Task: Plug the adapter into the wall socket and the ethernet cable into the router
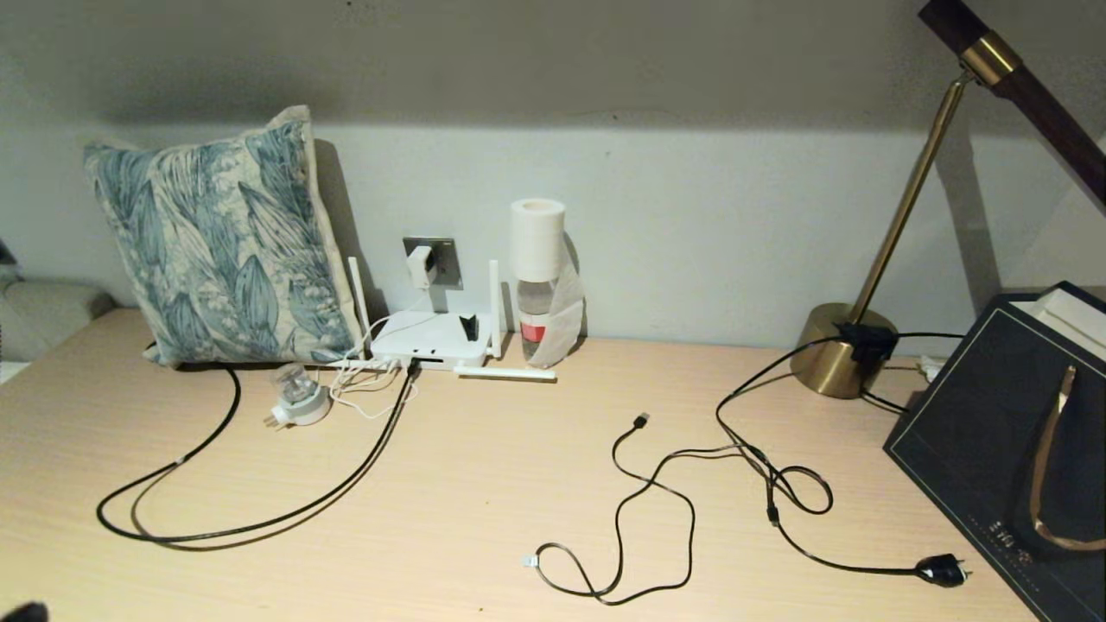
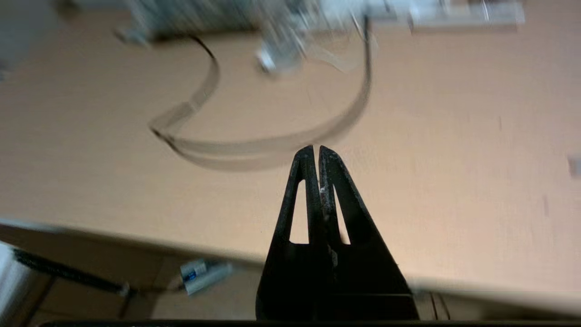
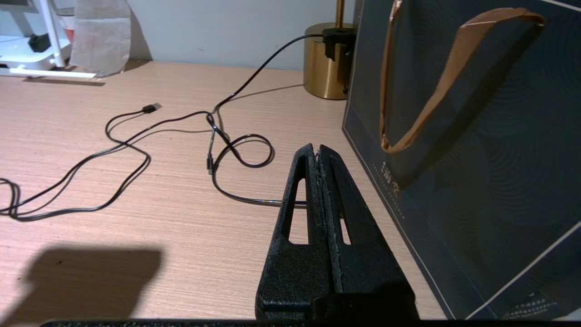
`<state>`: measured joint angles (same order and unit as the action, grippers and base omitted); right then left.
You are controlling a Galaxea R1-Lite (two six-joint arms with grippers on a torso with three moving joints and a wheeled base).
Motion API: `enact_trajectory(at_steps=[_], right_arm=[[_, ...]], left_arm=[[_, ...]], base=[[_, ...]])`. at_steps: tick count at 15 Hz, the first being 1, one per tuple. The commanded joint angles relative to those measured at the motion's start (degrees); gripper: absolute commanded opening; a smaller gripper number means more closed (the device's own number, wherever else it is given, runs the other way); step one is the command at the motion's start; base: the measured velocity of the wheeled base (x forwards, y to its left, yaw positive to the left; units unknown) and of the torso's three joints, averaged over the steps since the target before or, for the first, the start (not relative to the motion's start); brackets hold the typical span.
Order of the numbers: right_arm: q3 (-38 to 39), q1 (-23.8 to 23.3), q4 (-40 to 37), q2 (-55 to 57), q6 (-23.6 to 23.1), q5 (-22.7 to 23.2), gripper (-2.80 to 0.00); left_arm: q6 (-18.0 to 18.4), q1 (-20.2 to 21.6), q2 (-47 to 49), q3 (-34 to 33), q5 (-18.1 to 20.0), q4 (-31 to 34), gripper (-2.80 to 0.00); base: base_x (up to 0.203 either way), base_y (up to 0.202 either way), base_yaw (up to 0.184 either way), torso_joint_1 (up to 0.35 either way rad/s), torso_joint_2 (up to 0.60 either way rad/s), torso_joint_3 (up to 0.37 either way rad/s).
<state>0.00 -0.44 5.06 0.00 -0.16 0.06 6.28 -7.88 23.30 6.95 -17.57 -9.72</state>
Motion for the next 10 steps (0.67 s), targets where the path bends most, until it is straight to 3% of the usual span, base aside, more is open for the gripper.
enact_trajectory(at_steps=[1,2,4,8,10], right_arm=[[2.02,0.00,0.04,0.09,-0.02,0.02,-2.80],[2.02,0.00,0.07,0.09,-0.02,0.02,-2.80],[2.02,0.00,0.04,0.00,-0.02,0.02,-2.80],[2.02,0.00,0.07,0.00,-0.02,0.02,-2.80],[2.02,0.00,0.04,0.08,-0.02,0.02,-2.80]], left_arm=[[-2.10,-0.07,-7.08,-6.09,6.58,3.97,-2.80],[-5.45,-0.08,-7.09,-6.03,10.61,5.19,-2.80],[-6.16,-0.11,-7.08,-6.46,17.02,9.84,-2.80],[-4.91,0.87,-7.10,-6.67,17.60,10.30,-2.80],[-5.01,6.81,-7.88,-6.55,17.52,10.57,-2.80]], base=[[0.000,0.000,0.000,0.000,0.00,0.000],[0.000,0.000,0.000,0.000,0.00,0.000],[0.000,0.000,0.000,0.000,0.00,0.000],[0.000,0.000,0.000,0.000,0.00,0.000],[0.000,0.000,0.000,0.000,0.00,0.000]])
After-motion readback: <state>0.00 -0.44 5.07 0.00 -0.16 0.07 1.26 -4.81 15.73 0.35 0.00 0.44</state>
